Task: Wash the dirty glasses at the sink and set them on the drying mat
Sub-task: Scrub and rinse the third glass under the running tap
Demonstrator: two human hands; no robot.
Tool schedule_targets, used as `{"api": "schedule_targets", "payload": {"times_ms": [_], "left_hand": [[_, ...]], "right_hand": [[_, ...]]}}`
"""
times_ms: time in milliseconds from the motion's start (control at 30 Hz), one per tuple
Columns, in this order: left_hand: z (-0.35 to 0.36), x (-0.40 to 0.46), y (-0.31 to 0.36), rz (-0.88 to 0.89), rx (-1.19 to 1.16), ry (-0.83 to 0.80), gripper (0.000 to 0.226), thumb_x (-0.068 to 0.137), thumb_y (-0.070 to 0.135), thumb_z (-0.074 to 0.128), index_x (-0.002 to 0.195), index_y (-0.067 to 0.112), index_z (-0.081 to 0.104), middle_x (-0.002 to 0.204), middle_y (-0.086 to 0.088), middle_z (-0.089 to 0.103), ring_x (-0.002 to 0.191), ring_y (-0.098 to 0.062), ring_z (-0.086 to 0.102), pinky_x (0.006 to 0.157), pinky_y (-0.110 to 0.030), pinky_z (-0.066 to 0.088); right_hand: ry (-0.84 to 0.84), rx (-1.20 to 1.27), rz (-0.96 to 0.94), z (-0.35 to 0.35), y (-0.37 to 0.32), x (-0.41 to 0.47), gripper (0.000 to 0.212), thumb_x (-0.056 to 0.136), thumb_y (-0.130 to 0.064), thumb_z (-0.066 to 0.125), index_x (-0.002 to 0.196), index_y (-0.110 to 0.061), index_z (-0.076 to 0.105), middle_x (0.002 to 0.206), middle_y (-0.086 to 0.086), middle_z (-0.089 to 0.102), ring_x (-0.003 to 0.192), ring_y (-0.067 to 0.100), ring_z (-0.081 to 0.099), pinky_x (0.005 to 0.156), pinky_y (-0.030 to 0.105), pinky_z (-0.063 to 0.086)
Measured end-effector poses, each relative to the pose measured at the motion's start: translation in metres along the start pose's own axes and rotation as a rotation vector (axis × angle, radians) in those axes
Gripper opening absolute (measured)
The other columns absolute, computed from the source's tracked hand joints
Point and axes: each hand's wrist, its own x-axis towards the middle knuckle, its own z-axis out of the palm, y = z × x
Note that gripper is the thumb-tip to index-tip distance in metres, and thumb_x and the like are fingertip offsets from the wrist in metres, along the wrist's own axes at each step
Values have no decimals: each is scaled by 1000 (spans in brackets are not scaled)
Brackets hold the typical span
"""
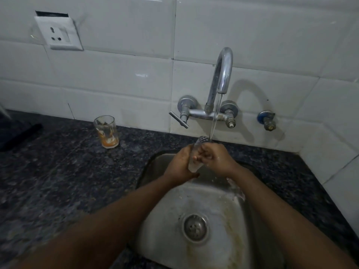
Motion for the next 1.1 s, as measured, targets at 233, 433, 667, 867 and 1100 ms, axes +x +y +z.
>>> {"api": "schedule_targets", "payload": {"times_ms": [233, 433, 667, 867, 1100], "left_hand": [[-17, 10, 1, 33, -58, 1, 62, 60, 6, 83, 114, 0, 54, 107, -16, 67, 99, -30, 64, 81, -28, 49], [-29, 20, 12, 6, 83, -139, 79, 58, 4, 83, 130, 5, 50, 124, -15, 61, 114, -26, 58, 89, -14, 36], [-46, 1, 27, 90, 578, -204, 63, 69, 46, 68, 127, 31, 50, 116, -1, 63, 111, -25, 55, 85, -40, 50], [-77, -23, 23, -104, 535, -142, 62, 54, 50, 60, 113, 29, 61, 101, -3, 70, 98, -25, 64, 76, -36, 53], [-55, -49, -20, -894, -534, -19, 24, 76, 18, 66, 82, -5, 69, 52, -13, 60, 55, -26, 56, 46, -22, 36]], "right_hand": [[-79, -300, -202, 5, -1, -25, 26, 94, -32, 50, 99, -9, 60, 96, 12, 69, 84, 28, 65, 73, 41, 51], [272, 237, -37, 6, 10, -20, 23, 93, -23, 44, 82, -18, 64, 83, 3, 68, 75, 13, 62, 70, 22, 47], [699, 1711, 753, 64, 28, -5, 40, 101, -17, 29, 70, -12, 52, 46, -1, 63, 42, 10, 60, 41, 15, 48], [401, 1840, 862, 104, 26, -7, 30, 99, -9, 32, 75, -11, 50, 62, 9, 55, 55, 16, 49, 47, 19, 43], [39, 1671, 727, 64, -16, 5, 40, 99, -10, 37, 69, 3, 60, 52, 13, 64, 49, 17, 63, 40, 18, 49]]}}
